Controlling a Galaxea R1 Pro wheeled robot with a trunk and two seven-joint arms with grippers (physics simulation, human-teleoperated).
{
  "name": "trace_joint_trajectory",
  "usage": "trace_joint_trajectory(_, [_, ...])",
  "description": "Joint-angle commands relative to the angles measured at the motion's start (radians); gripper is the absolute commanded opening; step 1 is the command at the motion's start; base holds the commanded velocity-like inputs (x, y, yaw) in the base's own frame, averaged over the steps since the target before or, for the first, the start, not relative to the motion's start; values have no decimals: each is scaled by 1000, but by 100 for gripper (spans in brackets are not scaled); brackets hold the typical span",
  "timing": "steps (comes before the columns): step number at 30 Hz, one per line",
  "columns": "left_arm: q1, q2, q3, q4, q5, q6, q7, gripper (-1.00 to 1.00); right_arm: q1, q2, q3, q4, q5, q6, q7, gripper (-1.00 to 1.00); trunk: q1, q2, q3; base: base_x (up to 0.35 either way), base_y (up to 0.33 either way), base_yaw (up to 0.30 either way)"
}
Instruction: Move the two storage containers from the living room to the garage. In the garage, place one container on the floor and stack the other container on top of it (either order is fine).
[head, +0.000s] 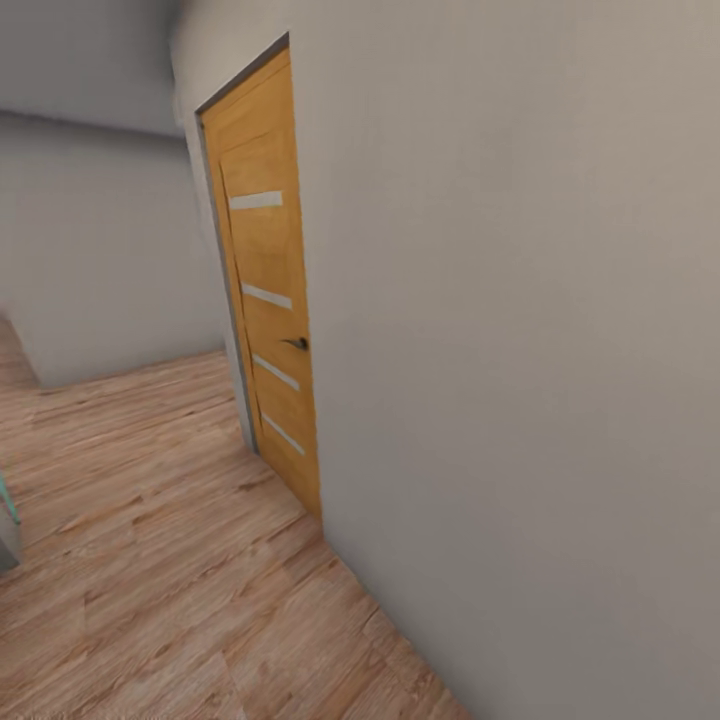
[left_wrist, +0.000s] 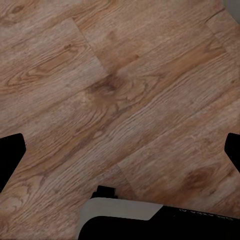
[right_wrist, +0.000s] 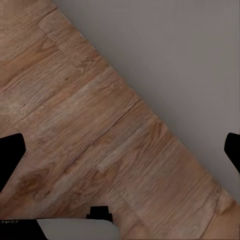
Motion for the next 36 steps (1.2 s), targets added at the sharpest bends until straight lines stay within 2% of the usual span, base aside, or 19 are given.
trace_joint_trajectory(1, [-2, 0, 2, 4, -1, -7, 3, 100, -1, 0, 3, 1, 4, -3, -6, 100, 1, -2, -2, 94, 0, 299])
trace_joint_trajectory(20, [-2, 0, 2, 4, -1, -7, 3, 100, -1, 0, 3, 1, 4, -3, -6, 100, 1, -2, -2, 15, 0, 299])
trace_joint_trajectory(36, [-2, 0, 1, 4, -1, -7, 4, 100, -1, 0, 2, 1, 4, -3, -6, 100, 1, -2, -2, 299, 0, 299])
